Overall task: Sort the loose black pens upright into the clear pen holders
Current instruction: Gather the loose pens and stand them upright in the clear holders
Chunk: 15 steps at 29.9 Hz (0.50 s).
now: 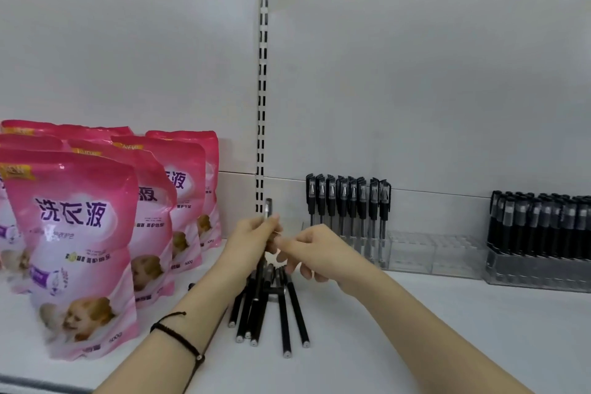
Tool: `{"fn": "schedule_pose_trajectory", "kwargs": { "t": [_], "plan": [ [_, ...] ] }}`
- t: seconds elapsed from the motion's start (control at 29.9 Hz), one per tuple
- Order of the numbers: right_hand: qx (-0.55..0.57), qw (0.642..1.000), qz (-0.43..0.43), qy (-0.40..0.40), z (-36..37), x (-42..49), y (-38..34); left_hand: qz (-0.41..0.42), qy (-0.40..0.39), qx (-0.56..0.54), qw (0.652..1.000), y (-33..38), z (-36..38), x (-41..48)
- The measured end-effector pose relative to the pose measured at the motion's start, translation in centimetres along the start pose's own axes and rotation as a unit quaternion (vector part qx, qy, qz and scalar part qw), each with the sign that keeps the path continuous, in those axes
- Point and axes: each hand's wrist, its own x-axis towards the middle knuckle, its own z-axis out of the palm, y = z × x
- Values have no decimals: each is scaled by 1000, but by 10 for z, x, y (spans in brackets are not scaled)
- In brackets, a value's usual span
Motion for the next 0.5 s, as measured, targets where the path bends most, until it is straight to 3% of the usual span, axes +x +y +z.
{"fn": "schedule_pose_trajectory", "kwargs": {
  "t": [0.17,0.5],
  "plan": [
    [-254,966,38,43,7,5,18,-86,9,-147,985,0,-9,6],
    [-293,952,89,-15,-2,5,9,-133,-27,-229,964,-2,-11,1]
  ]
}}
